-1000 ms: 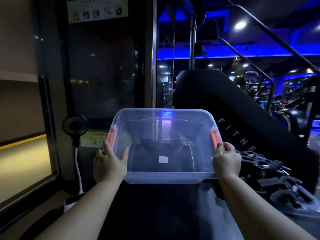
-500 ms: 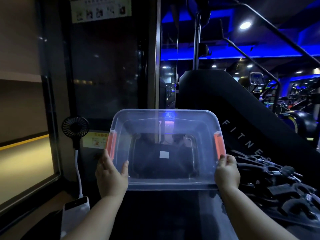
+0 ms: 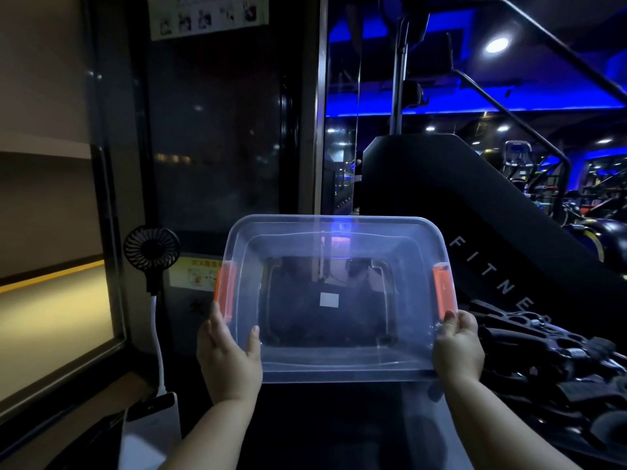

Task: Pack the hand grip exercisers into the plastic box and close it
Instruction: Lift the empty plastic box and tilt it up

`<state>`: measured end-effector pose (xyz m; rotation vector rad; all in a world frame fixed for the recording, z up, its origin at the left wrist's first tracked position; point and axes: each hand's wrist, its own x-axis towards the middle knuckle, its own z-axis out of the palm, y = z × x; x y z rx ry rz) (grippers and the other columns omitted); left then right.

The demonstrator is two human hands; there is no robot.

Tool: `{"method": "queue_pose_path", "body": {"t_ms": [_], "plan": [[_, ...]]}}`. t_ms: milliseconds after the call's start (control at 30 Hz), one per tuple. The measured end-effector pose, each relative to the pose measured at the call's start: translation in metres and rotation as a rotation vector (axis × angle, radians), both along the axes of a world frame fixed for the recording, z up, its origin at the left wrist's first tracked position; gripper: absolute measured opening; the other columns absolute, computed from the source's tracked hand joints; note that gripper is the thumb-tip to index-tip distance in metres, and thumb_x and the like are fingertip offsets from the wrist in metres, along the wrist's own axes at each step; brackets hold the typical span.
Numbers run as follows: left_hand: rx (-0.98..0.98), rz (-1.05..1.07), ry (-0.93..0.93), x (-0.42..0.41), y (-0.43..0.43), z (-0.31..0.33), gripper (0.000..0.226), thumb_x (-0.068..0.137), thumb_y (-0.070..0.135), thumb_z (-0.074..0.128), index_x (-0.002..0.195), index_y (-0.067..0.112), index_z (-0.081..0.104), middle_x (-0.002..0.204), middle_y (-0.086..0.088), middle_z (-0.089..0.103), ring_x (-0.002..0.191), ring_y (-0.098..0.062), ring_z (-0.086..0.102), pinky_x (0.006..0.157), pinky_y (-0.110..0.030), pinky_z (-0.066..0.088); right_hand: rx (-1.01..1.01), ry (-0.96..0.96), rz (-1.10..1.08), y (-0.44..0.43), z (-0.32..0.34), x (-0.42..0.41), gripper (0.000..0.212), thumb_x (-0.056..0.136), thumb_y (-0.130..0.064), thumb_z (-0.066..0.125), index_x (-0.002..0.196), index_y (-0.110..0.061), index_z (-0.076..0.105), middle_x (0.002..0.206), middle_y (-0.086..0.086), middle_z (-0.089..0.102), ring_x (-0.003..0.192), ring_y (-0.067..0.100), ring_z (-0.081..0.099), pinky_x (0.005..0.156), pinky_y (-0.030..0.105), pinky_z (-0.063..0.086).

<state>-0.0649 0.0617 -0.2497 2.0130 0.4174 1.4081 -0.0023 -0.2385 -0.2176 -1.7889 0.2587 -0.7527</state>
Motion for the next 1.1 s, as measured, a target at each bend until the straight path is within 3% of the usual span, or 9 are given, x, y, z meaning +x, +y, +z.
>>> {"method": "queue_pose_path", "body": {"t_ms": [100,167,233,333,400,533,633,900,1100], "plan": [[-0.434,-0.06,-0.05,-0.002,-0.011,-0.001,0.078,0.083,0.021,0.069,0.146,0.011,0.024,0.133,-0.025,0.043,0.11,-0.041,0.054,0.089,-0.052,0.049,0.009,-0.013,-0.003,0.005,-0.003,0.004,0.026,0.102,-0.036,0.035,0.105,-0.014,0.048,0.084,0.012,0.058,0.076,0.035,0.054,0.07,0.035,0.035],[-0.726,-0.097,-0.033,-0.005,-0.027,-0.003,0.073,0.085,0.024,0.067,0.142,0.003,0.027,0.12,-0.021,0.054,0.098,-0.034,0.057,0.08,-0.043,0.047,0.011,-0.022,0.005,0.01,-0.003,0.004,0.023,0.102,-0.035,0.035,0.104,-0.016,0.047,0.079,0.007,0.056,0.073,0.032,0.052,0.069,0.034,0.034],[-0.869,-0.127,0.009,-0.007,-0.042,-0.01,0.062,0.085,0.031,0.066,0.129,-0.003,0.039,0.098,-0.016,0.061,0.082,-0.027,0.056,0.07,-0.037,0.041,0.009,-0.027,0.013,0.012,-0.003,0.004,0.02,0.102,-0.035,0.035,0.101,-0.017,0.046,0.073,0.003,0.052,0.068,0.029,0.048,0.068,0.033,0.033],[-0.899,-0.187,0.067,-0.004,-0.052,-0.02,0.052,0.081,0.043,0.067,0.089,-0.007,0.056,0.071,-0.017,0.063,0.06,-0.027,0.055,0.059,-0.032,0.039,0.009,-0.05,0.013,0.009,-0.008,0.007,0.02,0.102,-0.034,0.035,0.1,-0.017,0.046,0.073,0.004,0.052,0.068,0.029,0.048,0.066,0.033,0.032],[-0.841,-0.284,0.151,-0.003,-0.054,-0.022,0.049,0.078,0.049,0.068,0.07,0.002,0.056,0.059,-0.006,0.06,0.057,-0.024,0.057,0.058,-0.031,0.042,0.016,-0.064,0.023,0.007,-0.011,0.009,0.021,0.102,-0.034,0.036,0.099,-0.017,0.047,0.072,0.003,0.052,0.069,0.03,0.05,0.066,0.032,0.032],[-0.835,-0.477,0.384,-0.004,-0.058,-0.018,0.036,0.074,0.056,0.069,0.078,0.023,0.057,0.078,0.004,0.063,0.073,-0.012,0.058,0.072,-0.028,0.043,0.046,-0.086,0.046,0.01,-0.015,0.013,0.021,0.101,-0.035,0.038,0.099,-0.018,0.049,0.07,-0.002,0.052,0.062,0.02,0.049,0.063,0.032,0.033],[-0.947,-0.565,0.473,-0.006,-0.062,-0.017,0.045,0.071,0.058,0.071,0.086,0.018,0.059,0.081,-0.005,0.063,0.069,-0.018,0.057,0.062,-0.027,0.05,0.046,-0.104,0.043,0.01,-0.019,0.014,0.02,0.102,-0.034,0.038,0.099,-0.018,0.049,0.07,-0.002,0.052,0.061,0.015,0.048,0.055,0.03,0.033],[-1.158,-0.665,0.41,0.0,-0.065,-0.021,0.043,0.071,0.036,0.081,0.094,0.005,0.062,0.081,-0.008,0.066,0.066,-0.015,0.062,0.051,-0.021,0.051,0.026,-0.141,0.083,0.006,-0.027,0.013,0.017,0.102,-0.031,0.038,0.097,-0.019,0.049,0.069,-0.006,0.048,0.06,0.011,0.046,0.055,0.023,0.035],[-1.238,-0.664,0.354,-0.001,-0.073,-0.023,0.039,0.074,0.026,0.081,0.097,0.001,0.061,0.073,-0.008,0.066,0.065,-0.015,0.063,0.051,-0.018,0.054,0.042,-0.112,0.121,0.0,-0.037,0.023,0.024,0.103,-0.033,0.036,0.107,-0.015,0.051,0.073,-0.007,0.051,0.063,0.013,0.049,0.067,0.034,0.04]]}}
